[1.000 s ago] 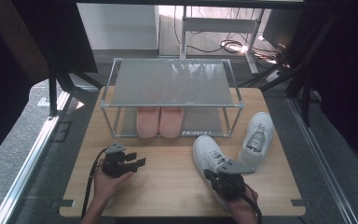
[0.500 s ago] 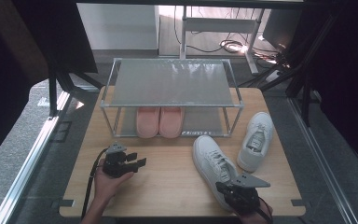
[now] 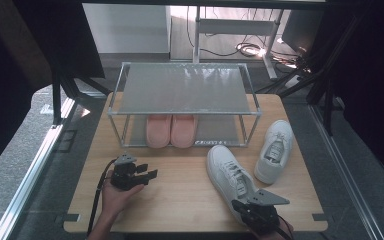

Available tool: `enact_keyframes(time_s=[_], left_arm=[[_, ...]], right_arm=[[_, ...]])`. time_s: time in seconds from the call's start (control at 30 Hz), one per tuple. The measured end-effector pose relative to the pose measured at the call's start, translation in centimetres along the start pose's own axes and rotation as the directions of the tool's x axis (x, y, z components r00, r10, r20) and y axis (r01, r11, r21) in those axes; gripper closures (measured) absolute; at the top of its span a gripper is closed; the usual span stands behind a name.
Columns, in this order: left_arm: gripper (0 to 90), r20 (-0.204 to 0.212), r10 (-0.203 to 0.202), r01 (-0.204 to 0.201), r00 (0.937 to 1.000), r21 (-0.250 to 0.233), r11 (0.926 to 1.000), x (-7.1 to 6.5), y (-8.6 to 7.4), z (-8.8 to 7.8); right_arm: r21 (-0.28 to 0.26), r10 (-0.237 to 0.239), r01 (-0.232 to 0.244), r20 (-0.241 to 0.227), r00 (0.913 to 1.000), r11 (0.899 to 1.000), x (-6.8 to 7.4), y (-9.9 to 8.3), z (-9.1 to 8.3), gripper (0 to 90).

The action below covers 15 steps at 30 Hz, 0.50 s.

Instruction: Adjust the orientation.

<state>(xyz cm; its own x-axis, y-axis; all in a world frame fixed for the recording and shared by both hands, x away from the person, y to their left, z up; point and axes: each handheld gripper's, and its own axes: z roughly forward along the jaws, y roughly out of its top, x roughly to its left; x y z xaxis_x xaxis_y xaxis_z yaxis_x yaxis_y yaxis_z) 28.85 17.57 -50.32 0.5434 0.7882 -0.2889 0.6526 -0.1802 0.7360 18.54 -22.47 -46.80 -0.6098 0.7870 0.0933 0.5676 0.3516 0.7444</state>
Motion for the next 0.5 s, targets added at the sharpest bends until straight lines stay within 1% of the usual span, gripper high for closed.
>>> enact_keyframes(time_s=[0.2, 0.37, 0.43, 0.5], left_arm=[[48.6, 0.001, -0.001, 0.001, 1.0, 0.004, 1.0, 0.02, -0.01, 0.04], [48.6, 0.0, 0.001, -0.001, 1.0, 0.003, 1.0, 0.0, -0.01, -0.03], [48.6, 0.0, 0.001, -0.001, 1.0, 0.003, 1.0, 0.01, -0.01, -0.04], [48.6, 0.0, 0.0, 0.0, 1.0, 0.003, 1.0, 0.03, -0.01, -0.03]], right_arm=[[0.007, -0.005, 0.005, -0.003, 1.0, 1.0, -0.12, -0.05, 0.37, 89.8], [0.002, -0.006, 0.006, -0.012, 0.9999, 1.0, -0.33, -0.1, 0.41, 89.9], [0.002, -0.008, 0.008, -0.006, 0.9999, 1.0, -0.44, -0.13, 0.37, 89.8], [0.001, 0.001, -0.001, -0.006, 1.0, 1.0, -0.75, -0.2, 0.26, 89.8]])
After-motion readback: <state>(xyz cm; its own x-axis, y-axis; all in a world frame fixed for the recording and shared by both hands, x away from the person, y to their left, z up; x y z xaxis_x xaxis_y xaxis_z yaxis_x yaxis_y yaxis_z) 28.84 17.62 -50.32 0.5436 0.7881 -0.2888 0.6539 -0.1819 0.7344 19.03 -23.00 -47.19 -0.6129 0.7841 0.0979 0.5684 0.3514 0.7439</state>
